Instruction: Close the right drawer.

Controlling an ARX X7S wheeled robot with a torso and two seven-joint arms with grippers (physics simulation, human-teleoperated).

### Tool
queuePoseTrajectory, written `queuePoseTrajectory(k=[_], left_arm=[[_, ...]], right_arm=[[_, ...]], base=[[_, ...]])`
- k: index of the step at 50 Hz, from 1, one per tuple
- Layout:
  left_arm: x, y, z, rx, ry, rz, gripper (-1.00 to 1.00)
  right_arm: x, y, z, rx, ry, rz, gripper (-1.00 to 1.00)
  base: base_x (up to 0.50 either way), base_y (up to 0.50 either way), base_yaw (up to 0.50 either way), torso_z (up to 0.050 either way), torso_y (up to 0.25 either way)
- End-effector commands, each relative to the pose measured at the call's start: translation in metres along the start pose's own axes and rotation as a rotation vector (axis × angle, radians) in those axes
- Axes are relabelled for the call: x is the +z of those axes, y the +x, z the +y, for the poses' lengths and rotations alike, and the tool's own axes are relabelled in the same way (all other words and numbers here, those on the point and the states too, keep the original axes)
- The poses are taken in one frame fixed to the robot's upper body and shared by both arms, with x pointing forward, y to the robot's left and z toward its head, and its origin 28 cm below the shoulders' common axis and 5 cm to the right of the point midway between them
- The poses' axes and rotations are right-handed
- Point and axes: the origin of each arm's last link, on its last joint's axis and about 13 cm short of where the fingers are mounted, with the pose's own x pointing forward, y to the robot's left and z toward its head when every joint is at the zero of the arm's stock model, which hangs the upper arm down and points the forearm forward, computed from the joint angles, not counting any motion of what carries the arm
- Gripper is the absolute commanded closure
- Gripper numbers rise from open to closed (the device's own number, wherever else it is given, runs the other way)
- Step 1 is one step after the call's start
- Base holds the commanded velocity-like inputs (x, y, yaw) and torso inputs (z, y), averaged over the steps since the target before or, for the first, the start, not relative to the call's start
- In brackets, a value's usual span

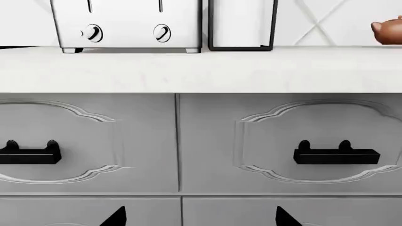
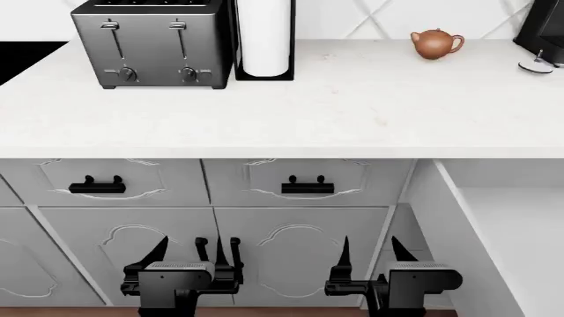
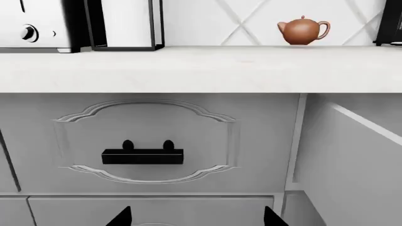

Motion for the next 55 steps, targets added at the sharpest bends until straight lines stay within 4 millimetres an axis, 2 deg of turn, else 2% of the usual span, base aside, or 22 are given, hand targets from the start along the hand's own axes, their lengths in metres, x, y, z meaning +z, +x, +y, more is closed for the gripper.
queuePoseTrajectory(k=[1, 6, 26, 38, 43, 55], left_arm=[[-0.006, 0.002, -0.002, -0.002, 0.017, 0.008, -1.0], [-0.013, 0.003, -0.001, 0.01, 0.001, 0.021, -1.0], [-0.014, 0.002, -0.012, -0.037, 0.025, 0.021, -1.0], [-0.015, 0.002, -0.011, -0.03, 0.015, 0.024, -1.0], [-0.016, 0.002, -0.011, -0.031, 0.012, 0.026, -1.0], [-0.018, 0.002, -0.009, -0.02, -0.008, 0.033, -1.0]], right_arm=[[-0.003, 0.002, -0.001, 0.003, 0.002, 0.011, -1.0], [0.0, 0.001, 0.001, 0.005, 0.005, 0.02, -1.0], [0.01, -0.003, 0.005, 0.014, 0.001, 0.038, -1.0], [0.014, -0.002, 0.006, 0.009, 0.016, 0.04, -1.0], [0.001, 0.003, 0.0, 0.01, 0.019, 0.04, -1.0], [0.008, -0.002, 0.003, 0.013, 0.022, 0.042, -1.0]], base=[[0.0, 0.0, 0.0, 0.0, 0.0], [0.0, 0.0, 0.0, 0.0, 0.0], [0.0, 0.0, 0.0, 0.001, 0.0], [0.0, 0.0, 0.0, 0.05, 0.0], [0.0, 0.0, 0.0, 0.05, 0.0], [0.0, 0.0, 0.0, 0.05, 0.0]])
